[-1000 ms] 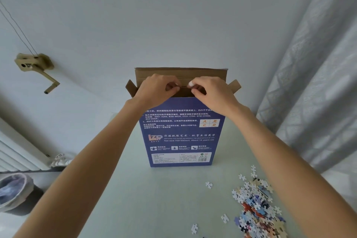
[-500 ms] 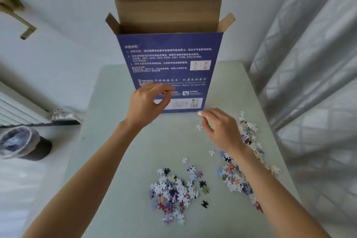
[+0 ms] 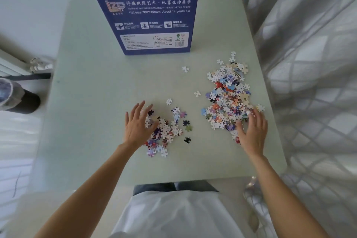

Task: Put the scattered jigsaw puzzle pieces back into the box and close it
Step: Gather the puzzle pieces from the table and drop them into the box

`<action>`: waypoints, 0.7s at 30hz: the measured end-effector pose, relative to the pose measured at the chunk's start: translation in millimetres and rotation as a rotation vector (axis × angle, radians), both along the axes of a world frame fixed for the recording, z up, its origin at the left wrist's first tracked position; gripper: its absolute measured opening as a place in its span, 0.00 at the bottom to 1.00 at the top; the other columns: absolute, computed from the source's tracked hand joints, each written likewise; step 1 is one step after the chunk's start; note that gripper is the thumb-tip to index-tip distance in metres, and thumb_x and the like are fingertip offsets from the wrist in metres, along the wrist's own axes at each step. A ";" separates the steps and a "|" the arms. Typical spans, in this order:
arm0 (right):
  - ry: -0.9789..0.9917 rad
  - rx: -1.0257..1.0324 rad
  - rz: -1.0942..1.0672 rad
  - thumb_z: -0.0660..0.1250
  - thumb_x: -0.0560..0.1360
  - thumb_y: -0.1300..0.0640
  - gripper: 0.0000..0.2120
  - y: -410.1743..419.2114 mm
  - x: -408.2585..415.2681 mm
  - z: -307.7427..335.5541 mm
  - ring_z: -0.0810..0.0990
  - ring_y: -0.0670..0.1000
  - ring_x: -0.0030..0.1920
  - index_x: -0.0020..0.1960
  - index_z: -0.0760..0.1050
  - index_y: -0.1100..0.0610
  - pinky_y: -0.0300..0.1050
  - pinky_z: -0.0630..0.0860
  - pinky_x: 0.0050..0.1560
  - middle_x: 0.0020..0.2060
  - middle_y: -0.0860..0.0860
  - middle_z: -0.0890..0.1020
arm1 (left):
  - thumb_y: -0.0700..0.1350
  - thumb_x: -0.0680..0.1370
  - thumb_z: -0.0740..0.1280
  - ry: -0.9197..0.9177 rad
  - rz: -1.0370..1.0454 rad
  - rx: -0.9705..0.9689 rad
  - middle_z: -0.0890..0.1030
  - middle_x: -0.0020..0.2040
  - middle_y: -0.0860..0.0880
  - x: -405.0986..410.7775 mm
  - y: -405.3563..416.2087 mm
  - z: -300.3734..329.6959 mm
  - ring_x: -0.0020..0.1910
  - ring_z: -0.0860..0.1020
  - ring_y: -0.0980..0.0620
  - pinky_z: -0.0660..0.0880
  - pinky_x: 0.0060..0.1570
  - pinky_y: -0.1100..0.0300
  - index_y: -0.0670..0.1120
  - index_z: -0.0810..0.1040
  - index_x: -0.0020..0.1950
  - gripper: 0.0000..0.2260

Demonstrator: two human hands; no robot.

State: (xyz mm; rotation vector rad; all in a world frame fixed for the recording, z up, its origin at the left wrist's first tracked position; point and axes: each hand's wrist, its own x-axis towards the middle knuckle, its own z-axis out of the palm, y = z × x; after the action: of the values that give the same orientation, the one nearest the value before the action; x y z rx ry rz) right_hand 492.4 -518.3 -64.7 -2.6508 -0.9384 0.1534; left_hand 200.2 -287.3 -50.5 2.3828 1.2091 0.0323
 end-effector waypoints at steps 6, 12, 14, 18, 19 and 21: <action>0.132 -0.042 -0.173 0.46 0.76 0.39 0.32 5.7 -33.2 -8.0 0.52 0.59 0.74 0.74 0.58 0.57 0.58 0.47 0.73 0.74 0.60 0.56 | 0.70 0.74 0.43 -0.012 0.012 -0.021 0.47 0.77 0.53 -5.8 -43.1 -22.9 0.75 0.41 0.53 0.38 0.73 0.51 0.54 0.52 0.76 0.34; 0.251 0.017 0.199 0.44 0.78 0.38 0.31 78.8 -104.0 -7.3 0.54 0.59 0.74 0.72 0.61 0.56 0.57 0.47 0.73 0.73 0.60 0.58 | 0.63 0.77 0.49 -0.086 -0.047 -0.075 0.51 0.77 0.53 16.2 -53.3 -23.4 0.75 0.44 0.56 0.41 0.74 0.54 0.53 0.55 0.76 0.29; 0.335 0.063 0.340 0.44 0.79 0.40 0.29 91.0 -121.6 -8.1 0.51 0.57 0.75 0.72 0.61 0.54 0.58 0.49 0.74 0.74 0.58 0.56 | 0.62 0.77 0.50 -0.124 -0.033 -0.103 0.54 0.77 0.52 19.5 -52.1 -20.7 0.75 0.46 0.56 0.44 0.74 0.53 0.52 0.57 0.75 0.29; 0.566 0.222 0.467 0.53 0.81 0.51 0.18 97.8 -130.8 3.0 0.47 0.47 0.75 0.69 0.66 0.53 0.47 0.60 0.72 0.75 0.51 0.53 | 0.58 0.76 0.60 -0.222 0.010 -0.156 0.62 0.74 0.49 20.1 -45.3 -8.6 0.74 0.56 0.51 0.57 0.72 0.49 0.49 0.60 0.74 0.29; 0.547 0.260 0.456 0.56 0.81 0.54 0.17 95.9 -127.1 8.5 0.50 0.45 0.74 0.68 0.68 0.55 0.41 0.61 0.70 0.75 0.51 0.55 | 0.55 0.76 0.63 -0.228 0.007 -0.158 0.63 0.74 0.49 19.8 -43.5 -6.0 0.73 0.58 0.50 0.59 0.71 0.49 0.49 0.60 0.74 0.29; 0.428 0.312 0.380 0.59 0.79 0.59 0.14 85.6 -113.7 18.7 0.58 0.44 0.70 0.64 0.71 0.57 0.36 0.64 0.66 0.71 0.53 0.64 | 0.50 0.75 0.68 -0.205 -0.004 -0.144 0.63 0.73 0.48 20.0 -39.8 -2.5 0.71 0.62 0.47 0.61 0.69 0.50 0.49 0.61 0.74 0.30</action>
State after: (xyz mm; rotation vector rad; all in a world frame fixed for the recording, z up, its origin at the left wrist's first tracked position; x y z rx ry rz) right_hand 378.6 -432.7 -46.0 -2.0218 -1.1861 0.5843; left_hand 220.1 -327.2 -53.0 2.1978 1.0735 0.1779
